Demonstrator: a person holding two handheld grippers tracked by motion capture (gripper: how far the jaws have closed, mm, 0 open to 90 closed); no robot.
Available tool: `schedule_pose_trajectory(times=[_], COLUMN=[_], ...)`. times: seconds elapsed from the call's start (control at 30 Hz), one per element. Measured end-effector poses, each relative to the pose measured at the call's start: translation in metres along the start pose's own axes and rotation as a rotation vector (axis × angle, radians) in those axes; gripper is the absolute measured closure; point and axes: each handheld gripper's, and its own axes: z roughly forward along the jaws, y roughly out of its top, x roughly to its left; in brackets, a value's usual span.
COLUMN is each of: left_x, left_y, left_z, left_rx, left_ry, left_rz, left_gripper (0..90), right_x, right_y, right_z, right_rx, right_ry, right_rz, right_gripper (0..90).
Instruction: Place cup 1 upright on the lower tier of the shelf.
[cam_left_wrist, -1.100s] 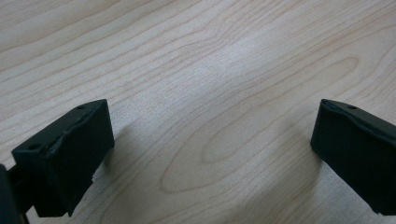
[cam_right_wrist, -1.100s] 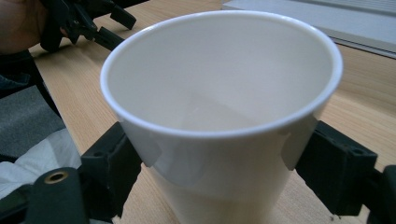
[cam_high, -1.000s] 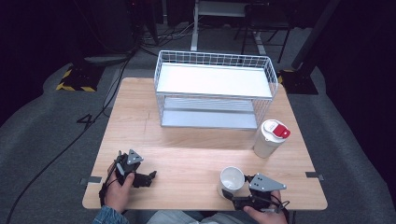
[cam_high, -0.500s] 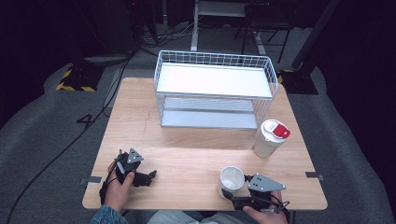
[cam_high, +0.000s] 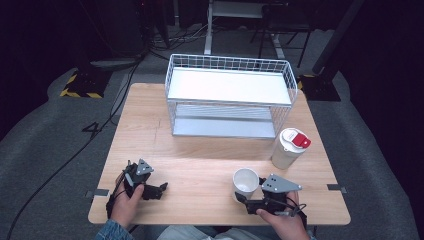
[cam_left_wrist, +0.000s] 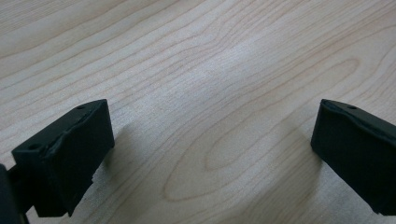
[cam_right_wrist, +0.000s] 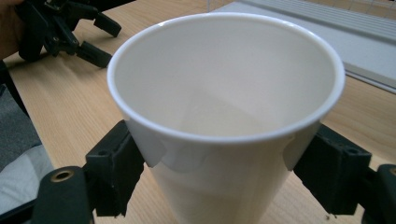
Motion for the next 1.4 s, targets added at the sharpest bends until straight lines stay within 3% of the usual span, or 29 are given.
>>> schedule_pose_trajectory(times=[0.67, 0.93, 1.03, 1.4], left_x=[0.000, 0.000, 0.000, 0.000], left_y=[0.000, 0.000, 0.000, 0.000], left_z=[0.000, 0.000, 0.000, 0.000], left_rx=[0.000, 0.000, 0.000, 0.001], left_ry=[0.000, 0.000, 0.000, -0.002], left_rz=[0.000, -0.001, 0.000, -0.001], left_gripper=[0.0, 0.0, 0.0, 0.0], right_x=[-0.012, -0.020, -0.025, -0.033], right_y=[0.053, 0.062, 0.065, 0.081], right_z=[0.017, 0.024, 0.029, 0.049], right_rx=[-0.016, -0.026, -0.026, -0.019], right_ry=[-0.048, -0.070, -0.098, -0.134], right_rz=[-0.021, 0.000, 0.024, 0.014], right_gripper=[21.8, 21.7, 21.8, 21.7])
